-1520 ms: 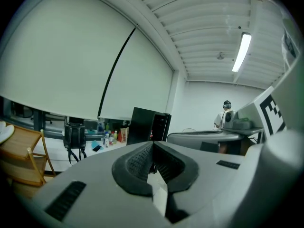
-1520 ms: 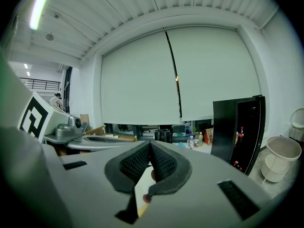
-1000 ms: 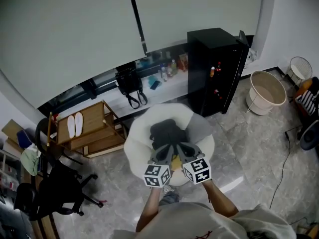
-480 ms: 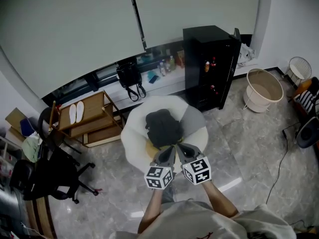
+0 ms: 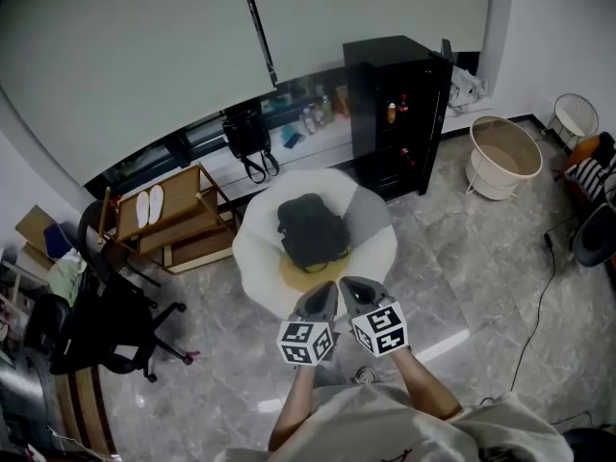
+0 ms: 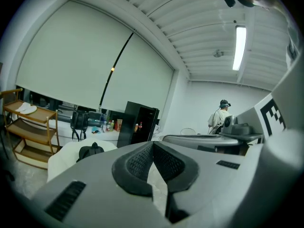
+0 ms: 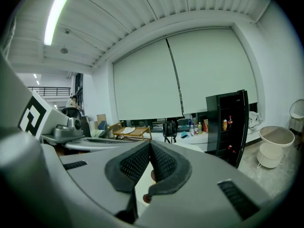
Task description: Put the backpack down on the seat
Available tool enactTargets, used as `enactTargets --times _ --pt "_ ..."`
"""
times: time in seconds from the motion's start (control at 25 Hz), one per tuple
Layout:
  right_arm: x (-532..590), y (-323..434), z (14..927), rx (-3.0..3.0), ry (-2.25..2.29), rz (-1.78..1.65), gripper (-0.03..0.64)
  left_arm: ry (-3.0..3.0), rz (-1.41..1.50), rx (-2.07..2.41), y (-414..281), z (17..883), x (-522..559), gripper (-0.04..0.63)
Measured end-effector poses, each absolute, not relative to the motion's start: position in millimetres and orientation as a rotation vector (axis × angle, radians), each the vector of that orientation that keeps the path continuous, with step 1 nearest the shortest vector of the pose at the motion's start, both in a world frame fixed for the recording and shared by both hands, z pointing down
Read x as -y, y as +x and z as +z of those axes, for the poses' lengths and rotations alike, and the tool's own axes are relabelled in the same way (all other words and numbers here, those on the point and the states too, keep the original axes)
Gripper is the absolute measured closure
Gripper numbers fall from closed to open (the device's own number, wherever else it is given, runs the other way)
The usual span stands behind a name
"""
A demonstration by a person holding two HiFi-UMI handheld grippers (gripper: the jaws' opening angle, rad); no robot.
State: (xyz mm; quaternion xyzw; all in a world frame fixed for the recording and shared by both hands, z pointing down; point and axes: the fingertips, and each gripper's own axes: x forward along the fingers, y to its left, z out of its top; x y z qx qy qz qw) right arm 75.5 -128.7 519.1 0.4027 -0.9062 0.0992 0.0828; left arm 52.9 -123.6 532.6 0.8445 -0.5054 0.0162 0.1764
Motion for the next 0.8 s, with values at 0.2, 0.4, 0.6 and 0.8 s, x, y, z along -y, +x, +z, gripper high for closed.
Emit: enactTargets --times 0.2,0.4,0.6,0.8 --pt "116 82 522 2.685 1.24 0.297 0.589 2.38 0.032 1.409 51 537 106 0.564" --pt "103 66 521 2.671 1.242 0.297 0.589 2.404 0.08 1.415 35 536 90 0.565" --pt "73 38 523 2.654 1.239 0.296 0.589 2.4 0.081 1.402 7 538 61 0.565" --pt "40 12 521 2.635 1.246 0.291 0.589 2.417 0.063 1.377 -17 530 31 0.565"
